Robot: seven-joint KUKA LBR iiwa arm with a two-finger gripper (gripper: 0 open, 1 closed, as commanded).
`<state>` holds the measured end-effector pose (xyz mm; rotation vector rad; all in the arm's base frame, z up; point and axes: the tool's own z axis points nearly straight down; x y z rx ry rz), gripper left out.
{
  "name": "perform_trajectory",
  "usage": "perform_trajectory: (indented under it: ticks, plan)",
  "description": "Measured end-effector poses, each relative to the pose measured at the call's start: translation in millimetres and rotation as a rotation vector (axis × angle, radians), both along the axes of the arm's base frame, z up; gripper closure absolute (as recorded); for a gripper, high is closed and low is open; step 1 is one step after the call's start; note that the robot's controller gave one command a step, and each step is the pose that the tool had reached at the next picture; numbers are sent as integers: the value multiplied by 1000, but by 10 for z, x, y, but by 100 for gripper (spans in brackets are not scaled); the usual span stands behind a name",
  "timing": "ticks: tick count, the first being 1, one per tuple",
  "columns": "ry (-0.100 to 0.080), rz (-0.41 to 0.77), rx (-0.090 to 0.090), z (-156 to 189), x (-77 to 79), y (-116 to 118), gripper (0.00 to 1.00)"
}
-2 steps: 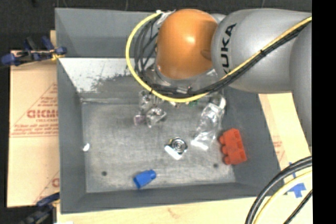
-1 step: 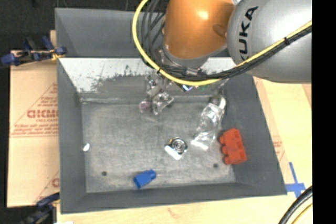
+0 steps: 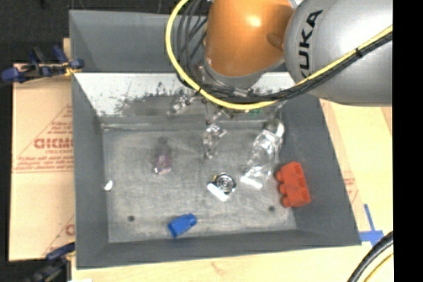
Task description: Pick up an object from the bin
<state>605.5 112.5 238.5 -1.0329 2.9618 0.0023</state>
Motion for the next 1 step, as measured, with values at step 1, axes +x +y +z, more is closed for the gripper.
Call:
perform_trajectory:
  ticks: [1]
  plan:
    - [7,143,-1,-1268,-13,-150,0]
